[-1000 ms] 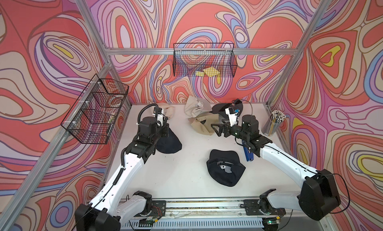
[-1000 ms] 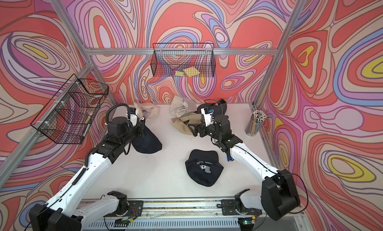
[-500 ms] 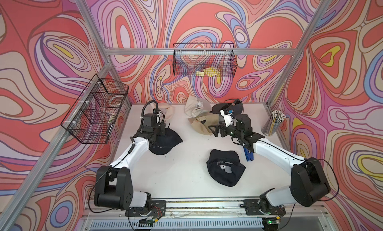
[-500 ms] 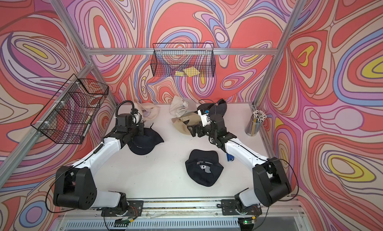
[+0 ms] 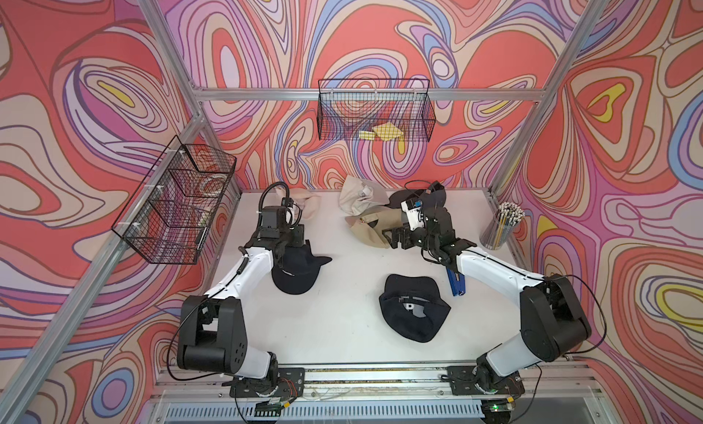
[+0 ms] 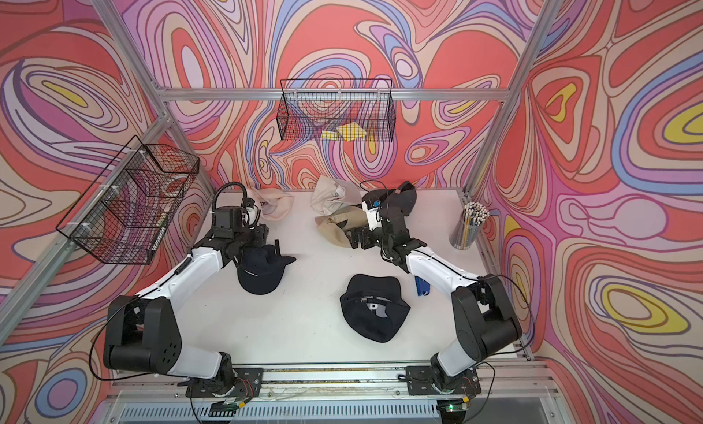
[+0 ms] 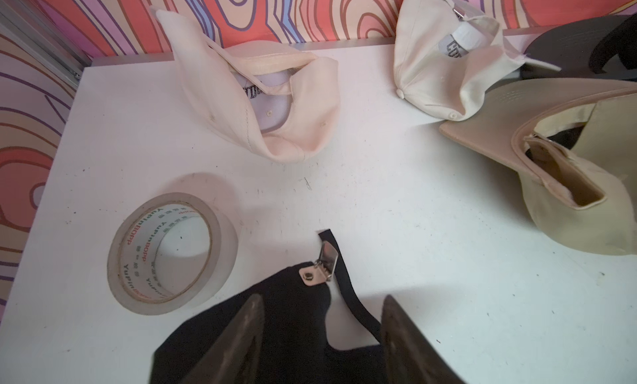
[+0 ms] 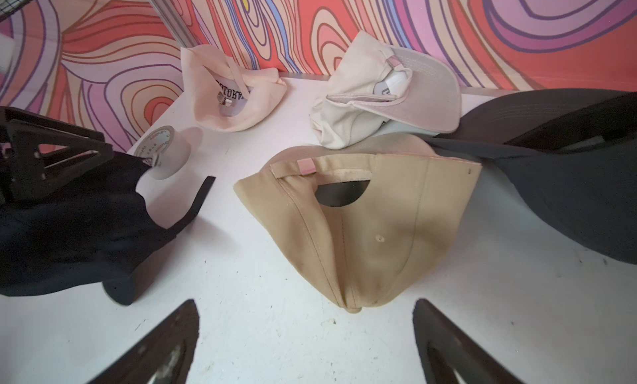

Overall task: Open the adjustable buckle of the baseball cap
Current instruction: Place the baseball cap at the center of the board, then pick up the baseball cap from the center of the board.

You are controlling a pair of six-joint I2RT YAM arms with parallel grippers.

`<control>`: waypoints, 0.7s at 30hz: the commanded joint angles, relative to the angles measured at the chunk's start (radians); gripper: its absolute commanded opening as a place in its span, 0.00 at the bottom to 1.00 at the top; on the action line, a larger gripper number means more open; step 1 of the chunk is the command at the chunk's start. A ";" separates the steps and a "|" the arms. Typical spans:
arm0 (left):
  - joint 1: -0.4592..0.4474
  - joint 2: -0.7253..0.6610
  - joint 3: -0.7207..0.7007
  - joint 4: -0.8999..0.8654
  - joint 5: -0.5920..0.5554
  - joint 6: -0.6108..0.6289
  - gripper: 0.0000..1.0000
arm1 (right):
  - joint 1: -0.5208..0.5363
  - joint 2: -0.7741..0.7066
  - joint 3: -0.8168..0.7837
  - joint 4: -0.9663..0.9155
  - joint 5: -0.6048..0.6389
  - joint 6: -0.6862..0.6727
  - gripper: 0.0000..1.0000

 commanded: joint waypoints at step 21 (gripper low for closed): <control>0.006 -0.217 -0.245 0.399 0.457 -0.227 0.71 | -0.136 0.162 -0.061 0.218 -0.057 0.326 0.86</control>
